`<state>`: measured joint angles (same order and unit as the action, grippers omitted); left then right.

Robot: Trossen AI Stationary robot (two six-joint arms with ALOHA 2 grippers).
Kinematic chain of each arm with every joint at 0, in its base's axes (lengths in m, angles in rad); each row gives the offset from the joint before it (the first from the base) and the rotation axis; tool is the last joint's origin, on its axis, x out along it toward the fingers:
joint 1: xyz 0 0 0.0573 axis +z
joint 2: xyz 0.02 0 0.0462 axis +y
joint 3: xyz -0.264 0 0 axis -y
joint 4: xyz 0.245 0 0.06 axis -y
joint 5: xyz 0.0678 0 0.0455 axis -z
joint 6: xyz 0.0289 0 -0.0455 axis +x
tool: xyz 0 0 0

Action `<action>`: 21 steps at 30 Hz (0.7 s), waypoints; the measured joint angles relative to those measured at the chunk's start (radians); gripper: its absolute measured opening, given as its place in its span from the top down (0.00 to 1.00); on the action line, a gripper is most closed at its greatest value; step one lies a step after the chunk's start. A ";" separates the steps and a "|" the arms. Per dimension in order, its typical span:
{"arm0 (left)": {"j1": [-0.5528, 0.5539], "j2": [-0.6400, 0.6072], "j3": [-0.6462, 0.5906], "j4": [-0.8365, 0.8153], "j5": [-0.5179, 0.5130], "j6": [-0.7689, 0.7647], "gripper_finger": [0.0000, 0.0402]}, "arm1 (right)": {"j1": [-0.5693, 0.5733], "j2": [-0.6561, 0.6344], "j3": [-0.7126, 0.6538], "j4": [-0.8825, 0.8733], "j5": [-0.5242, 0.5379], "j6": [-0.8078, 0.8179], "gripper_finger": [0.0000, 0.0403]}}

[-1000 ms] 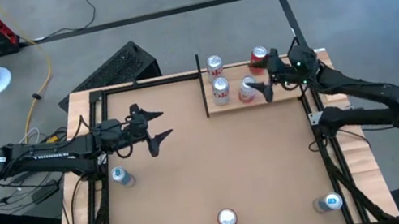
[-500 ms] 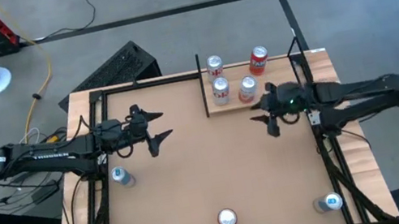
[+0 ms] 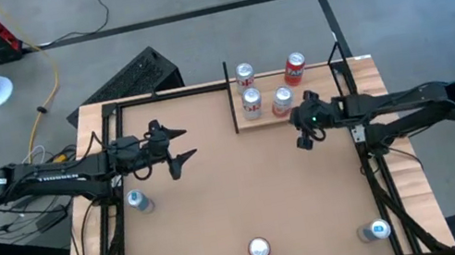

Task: Place canned beverage on shelf
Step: Put the top pink-white soda can on the shelf

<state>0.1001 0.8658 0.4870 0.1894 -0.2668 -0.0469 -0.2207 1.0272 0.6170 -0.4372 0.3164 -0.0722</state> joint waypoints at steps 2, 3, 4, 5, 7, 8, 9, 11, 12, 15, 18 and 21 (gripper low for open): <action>0.000 0.000 0.000 0.000 0.000 0.000 0.18 | -0.027 0.003 0.000 0.011 0.000 -0.026 0.95; 0.000 0.000 0.000 0.000 0.000 0.000 0.18 | -0.040 0.003 0.000 0.019 0.000 -0.038 0.96; 0.000 0.000 0.000 0.001 0.000 0.000 0.18 | -0.051 0.003 0.000 0.035 -0.001 -0.047 0.97; 0.000 0.000 0.000 0.001 0.000 0.001 0.18 | -0.064 0.002 0.000 0.052 -0.002 -0.056 0.97; 0.000 0.000 0.000 0.001 0.000 0.001 0.18 | -0.086 0.002 0.000 0.072 -0.002 -0.079 0.97; 0.000 0.000 0.000 0.002 0.000 0.001 0.18 | -0.096 0.002 0.000 0.083 -0.002 -0.088 0.96; 0.000 0.000 0.000 0.002 0.000 0.001 0.18 | -0.107 0.002 0.000 0.093 -0.002 -0.096 0.96; 0.000 0.000 0.000 0.002 0.000 0.001 0.18 | -0.126 0.003 0.000 0.095 -0.002 -0.108 0.95; 0.000 0.000 0.000 0.002 0.000 0.001 0.18 | -0.136 0.007 0.000 0.096 -0.002 -0.110 0.95; 0.000 0.000 0.000 0.003 0.000 0.001 0.18 | -0.162 0.009 0.000 0.093 -0.004 -0.114 0.95; 0.000 0.000 0.000 0.003 -0.001 0.001 0.18 | -0.182 0.009 0.000 0.101 -0.004 -0.121 0.96; 0.000 0.000 0.000 0.003 -0.001 0.001 0.18 | -0.202 0.009 0.000 0.126 -0.004 -0.125 0.96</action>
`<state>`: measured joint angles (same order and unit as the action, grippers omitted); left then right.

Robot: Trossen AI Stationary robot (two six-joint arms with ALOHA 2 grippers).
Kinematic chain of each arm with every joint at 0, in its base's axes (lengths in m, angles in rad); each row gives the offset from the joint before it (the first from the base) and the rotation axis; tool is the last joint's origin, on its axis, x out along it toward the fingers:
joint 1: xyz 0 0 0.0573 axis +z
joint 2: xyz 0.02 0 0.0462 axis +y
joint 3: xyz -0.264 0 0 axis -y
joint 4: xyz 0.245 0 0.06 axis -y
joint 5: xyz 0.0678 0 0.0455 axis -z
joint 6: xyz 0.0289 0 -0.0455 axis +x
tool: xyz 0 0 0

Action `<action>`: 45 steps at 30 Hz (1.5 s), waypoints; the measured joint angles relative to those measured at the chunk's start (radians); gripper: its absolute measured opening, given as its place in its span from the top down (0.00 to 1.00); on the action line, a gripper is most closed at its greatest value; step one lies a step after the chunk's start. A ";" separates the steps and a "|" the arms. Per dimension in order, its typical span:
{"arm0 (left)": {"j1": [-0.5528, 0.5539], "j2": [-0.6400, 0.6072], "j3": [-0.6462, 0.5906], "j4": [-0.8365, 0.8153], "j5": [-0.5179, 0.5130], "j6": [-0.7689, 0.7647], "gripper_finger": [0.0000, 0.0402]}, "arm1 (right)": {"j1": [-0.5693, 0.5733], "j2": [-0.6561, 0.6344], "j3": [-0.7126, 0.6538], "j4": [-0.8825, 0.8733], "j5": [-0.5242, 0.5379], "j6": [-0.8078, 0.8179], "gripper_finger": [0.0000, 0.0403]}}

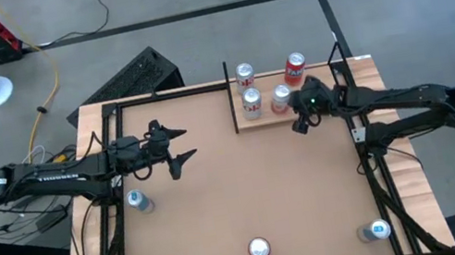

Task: Place canned beverage on shelf
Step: Put the top pink-white soda can on the shelf

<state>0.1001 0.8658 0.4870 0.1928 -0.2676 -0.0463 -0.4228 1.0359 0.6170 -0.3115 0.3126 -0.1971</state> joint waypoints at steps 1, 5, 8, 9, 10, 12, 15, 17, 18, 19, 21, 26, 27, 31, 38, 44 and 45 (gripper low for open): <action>0.000 0.000 0.000 0.000 0.000 0.000 0.18 | -0.007 0.000 0.000 0.007 0.000 -0.006 0.96; 0.000 0.000 0.000 0.000 0.000 0.000 0.18 | -0.035 0.000 0.000 0.045 0.000 -0.014 0.96; 0.000 0.000 0.000 0.000 0.000 0.000 0.18 | -0.046 0.000 0.000 0.046 0.000 -0.014 0.96; 0.000 0.000 0.000 0.000 0.000 0.000 0.18 | -0.047 0.000 0.000 0.042 0.000 -0.014 0.96; 0.000 0.000 0.000 0.000 0.000 0.000 0.18 | -0.047 0.000 0.000 0.036 -0.011 -0.014 0.96; 0.000 0.000 0.000 0.000 0.000 0.000 0.18 | -0.043 0.000 0.000 0.028 -0.078 -0.014 0.96; 0.000 0.000 0.000 0.000 0.000 0.000 0.18 | -0.026 0.000 0.000 0.039 -0.210 -0.014 0.96; 0.000 0.000 0.000 0.000 0.000 0.000 0.18 | -0.013 0.000 0.000 0.047 -0.221 -0.014 0.96; 0.000 0.000 0.000 0.000 0.000 0.000 0.18 | -0.008 0.000 0.000 0.054 -0.215 -0.014 0.96; 0.000 0.000 0.000 0.000 0.000 0.000 0.18 | -0.008 0.000 0.000 0.061 -0.203 -0.014 0.96; 0.000 0.000 0.000 0.000 0.000 0.000 0.18 | -0.014 0.000 0.000 0.077 -0.182 -0.014 0.96; 0.000 0.000 0.000 0.000 0.000 0.000 0.18 | -0.048 0.000 0.000 0.096 -0.174 -0.027 0.96; 0.000 0.000 0.000 0.000 0.000 0.000 0.18 | -0.056 0.000 0.000 0.100 -0.174 -0.032 0.96; 0.000 0.000 0.000 0.000 0.000 0.000 0.18 | -0.088 0.000 0.000 0.130 -0.175 -0.045 0.96; 0.000 0.000 0.000 -0.001 0.000 0.000 0.18 | -0.138 0.000 0.000 0.168 -0.179 -0.074 0.96; 0.000 0.000 0.000 -0.001 0.000 0.000 0.18 | -0.182 0.000 0.000 0.204 -0.180 -0.108 0.96; 0.000 0.000 0.000 -0.001 0.000 0.000 0.18 | -0.190 0.000 0.000 0.212 -0.180 -0.111 0.96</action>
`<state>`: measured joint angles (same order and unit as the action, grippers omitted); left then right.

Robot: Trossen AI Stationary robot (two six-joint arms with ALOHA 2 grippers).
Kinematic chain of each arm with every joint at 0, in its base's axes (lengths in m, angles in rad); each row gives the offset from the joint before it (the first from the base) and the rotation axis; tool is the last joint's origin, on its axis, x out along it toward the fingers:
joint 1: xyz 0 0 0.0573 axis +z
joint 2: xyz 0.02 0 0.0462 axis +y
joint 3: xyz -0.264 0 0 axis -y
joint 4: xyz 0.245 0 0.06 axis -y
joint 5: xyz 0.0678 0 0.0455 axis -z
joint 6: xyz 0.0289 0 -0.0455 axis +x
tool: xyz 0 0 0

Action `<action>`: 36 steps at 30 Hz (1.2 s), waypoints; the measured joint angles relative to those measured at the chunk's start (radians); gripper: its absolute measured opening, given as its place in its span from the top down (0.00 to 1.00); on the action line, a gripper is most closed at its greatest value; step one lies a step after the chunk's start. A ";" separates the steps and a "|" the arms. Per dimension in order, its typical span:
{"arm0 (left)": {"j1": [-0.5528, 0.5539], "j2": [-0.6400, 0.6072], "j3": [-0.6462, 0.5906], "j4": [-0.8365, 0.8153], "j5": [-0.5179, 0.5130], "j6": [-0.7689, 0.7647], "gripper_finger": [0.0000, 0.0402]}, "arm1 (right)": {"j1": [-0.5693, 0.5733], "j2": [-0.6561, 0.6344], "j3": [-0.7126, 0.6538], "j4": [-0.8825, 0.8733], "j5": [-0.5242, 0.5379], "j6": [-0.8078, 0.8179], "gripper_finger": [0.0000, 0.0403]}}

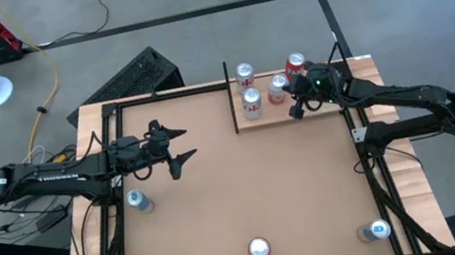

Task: Place canned beverage on shelf
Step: Put the top pink-white soda can on the shelf

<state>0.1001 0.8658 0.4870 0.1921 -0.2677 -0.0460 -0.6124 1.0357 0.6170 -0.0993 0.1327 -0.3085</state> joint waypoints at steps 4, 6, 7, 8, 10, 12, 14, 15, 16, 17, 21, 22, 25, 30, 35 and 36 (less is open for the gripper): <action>0.000 0.000 0.000 0.000 0.000 0.000 0.18 | -0.020 0.028 0.000 0.050 -0.005 -0.008 0.96; 0.000 0.000 0.000 0.000 0.000 0.000 0.18 | -0.024 0.041 0.000 0.049 -0.014 -0.015 0.96; 0.000 0.000 0.000 -0.001 0.000 0.000 0.18 | -0.023 0.045 0.000 0.038 -0.016 -0.015 0.96; 0.000 0.000 0.000 -0.003 0.000 0.000 0.18 | -0.020 0.048 0.000 0.016 -0.018 -0.014 0.96; 0.000 0.000 0.000 -0.003 0.000 0.000 0.18 | -0.013 0.050 0.000 -0.036 -0.018 -0.014 0.96; 0.000 0.000 0.000 -0.003 0.000 0.000 0.18 | -0.007 0.049 0.000 -0.067 -0.018 -0.010 0.96; 0.000 0.000 0.000 -0.003 0.000 0.000 0.18 | -0.005 0.049 0.000 -0.082 -0.015 -0.010 0.96; 0.000 0.000 0.000 -0.003 0.000 0.000 0.18 | -0.005 0.049 0.000 -0.081 -0.007 -0.010 0.96; 0.000 0.000 0.000 -0.003 0.000 0.000 0.18 | -0.006 0.049 0.000 -0.075 0.000 -0.009 0.96; 0.000 0.000 0.000 -0.003 0.000 0.000 0.18 | -0.009 0.049 0.000 -0.065 0.001 -0.010 0.96; 0.000 0.000 0.000 -0.003 0.000 -0.001 0.18 | -0.019 0.049 0.000 -0.016 0.001 -0.015 0.96; 0.000 0.000 0.000 -0.003 0.000 -0.001 0.18 | -0.022 0.049 0.000 -0.002 0.000 -0.015 0.96; 0.000 0.000 0.000 -0.002 0.000 -0.001 0.18 | -0.033 0.061 0.000 0.030 0.000 -0.020 0.96; 0.000 0.000 0.000 -0.002 0.000 0.001 0.18 | -0.057 0.116 0.000 0.082 -0.001 -0.040 0.96; 0.000 0.000 0.000 -0.002 0.000 0.003 0.18 | -0.078 0.187 0.000 0.145 0.000 -0.040 0.96; 0.000 0.000 0.000 -0.002 0.000 0.003 0.18 | -0.080 0.195 0.000 0.150 0.003 -0.041 0.96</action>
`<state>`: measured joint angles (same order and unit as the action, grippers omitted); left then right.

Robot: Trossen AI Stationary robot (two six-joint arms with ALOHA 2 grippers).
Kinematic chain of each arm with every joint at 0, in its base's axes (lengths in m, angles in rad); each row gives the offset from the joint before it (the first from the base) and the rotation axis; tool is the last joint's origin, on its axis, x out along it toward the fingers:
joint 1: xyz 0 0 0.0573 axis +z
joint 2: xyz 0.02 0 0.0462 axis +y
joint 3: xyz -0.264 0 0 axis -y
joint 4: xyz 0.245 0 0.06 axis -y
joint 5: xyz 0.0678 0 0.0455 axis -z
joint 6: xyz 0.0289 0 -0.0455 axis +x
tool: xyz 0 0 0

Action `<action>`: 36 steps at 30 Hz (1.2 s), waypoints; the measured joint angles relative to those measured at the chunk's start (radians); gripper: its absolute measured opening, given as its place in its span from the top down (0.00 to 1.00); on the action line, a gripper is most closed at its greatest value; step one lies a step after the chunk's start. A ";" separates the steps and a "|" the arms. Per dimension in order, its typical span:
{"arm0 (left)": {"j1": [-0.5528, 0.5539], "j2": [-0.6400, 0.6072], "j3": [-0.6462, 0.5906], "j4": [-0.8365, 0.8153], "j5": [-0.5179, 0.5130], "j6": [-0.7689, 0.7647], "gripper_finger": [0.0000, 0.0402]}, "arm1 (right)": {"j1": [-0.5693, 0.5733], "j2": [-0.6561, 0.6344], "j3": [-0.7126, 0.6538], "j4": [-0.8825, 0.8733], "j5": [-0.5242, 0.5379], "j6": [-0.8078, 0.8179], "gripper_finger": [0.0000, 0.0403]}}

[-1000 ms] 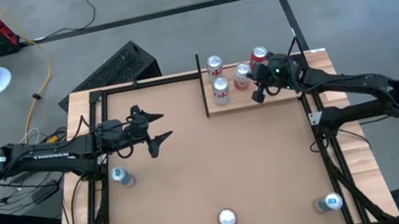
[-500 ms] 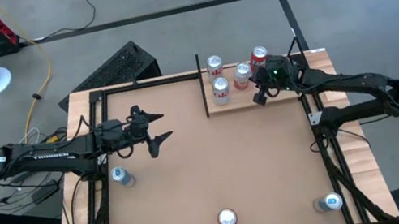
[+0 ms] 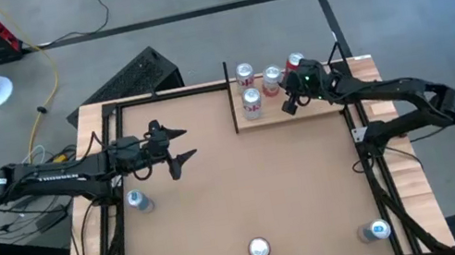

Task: Place canned beverage on shelf
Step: Put the top pink-white soda can on the shelf

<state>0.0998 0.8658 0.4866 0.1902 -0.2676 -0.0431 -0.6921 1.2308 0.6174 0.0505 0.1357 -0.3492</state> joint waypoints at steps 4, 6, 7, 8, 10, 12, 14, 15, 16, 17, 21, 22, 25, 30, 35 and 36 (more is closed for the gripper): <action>0.000 0.000 0.000 -0.003 0.000 -0.002 0.18 | 0.009 -0.008 0.000 -0.022 0.027 0.008 0.96; 0.000 0.000 0.000 -0.004 0.000 -0.002 0.18 | 0.028 -0.026 0.000 -0.039 0.027 0.015 0.96; 0.000 0.000 0.000 -0.004 0.000 -0.002 0.18 | 0.039 -0.036 0.000 -0.039 0.027 0.025 0.96; 0.000 0.000 0.000 -0.004 0.000 -0.002 0.18 | 0.052 -0.044 0.000 -0.034 0.026 0.033 0.96; 0.000 0.000 0.000 -0.004 0.000 -0.003 0.18 | 0.081 -0.053 0.000 -0.019 0.026 0.043 0.96; 0.000 0.000 0.000 -0.004 0.000 -0.003 0.18 | 0.105 -0.053 0.000 0.010 0.025 0.064 0.96; 0.000 0.000 0.000 -0.004 0.000 -0.004 0.18 | 0.124 -0.046 0.000 0.052 0.024 0.088 0.96; 0.000 0.000 0.000 -0.005 0.000 -0.004 0.18 | 0.130 -0.040 0.001 0.068 0.024 0.094 0.96; 0.000 0.000 0.000 -0.005 0.000 -0.004 0.18 | 0.133 -0.032 0.000 0.082 0.024 0.095 0.96; 0.000 0.000 0.000 -0.005 0.000 -0.005 0.18 | 0.136 -0.022 0.000 0.100 0.023 0.095 0.96; 0.000 0.000 0.000 -0.005 0.000 -0.006 0.18 | 0.126 0.012 0.013 0.131 0.030 0.094 0.96; 0.000 0.000 0.000 -0.005 0.000 -0.006 0.18 | 0.121 0.021 0.023 0.127 0.041 0.093 0.96; 0.000 0.000 0.000 -0.006 0.000 -0.005 0.18 | 0.106 0.043 0.055 0.106 0.050 0.090 0.96; 0.000 0.000 0.000 -0.023 0.000 -0.004 0.18 | 0.099 0.071 0.096 0.068 0.050 0.079 0.96; 0.000 0.000 0.000 -0.023 0.000 -0.005 0.18 | 0.094 0.093 0.109 0.053 0.051 0.055 0.96; 0.000 0.000 0.000 -0.023 0.000 -0.005 0.18 | 0.093 0.097 0.110 0.053 0.050 0.055 0.96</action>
<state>0.1001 0.8661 0.4866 0.1669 -0.2676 -0.0483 -0.5987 1.3282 0.7276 0.1034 0.1860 -0.2946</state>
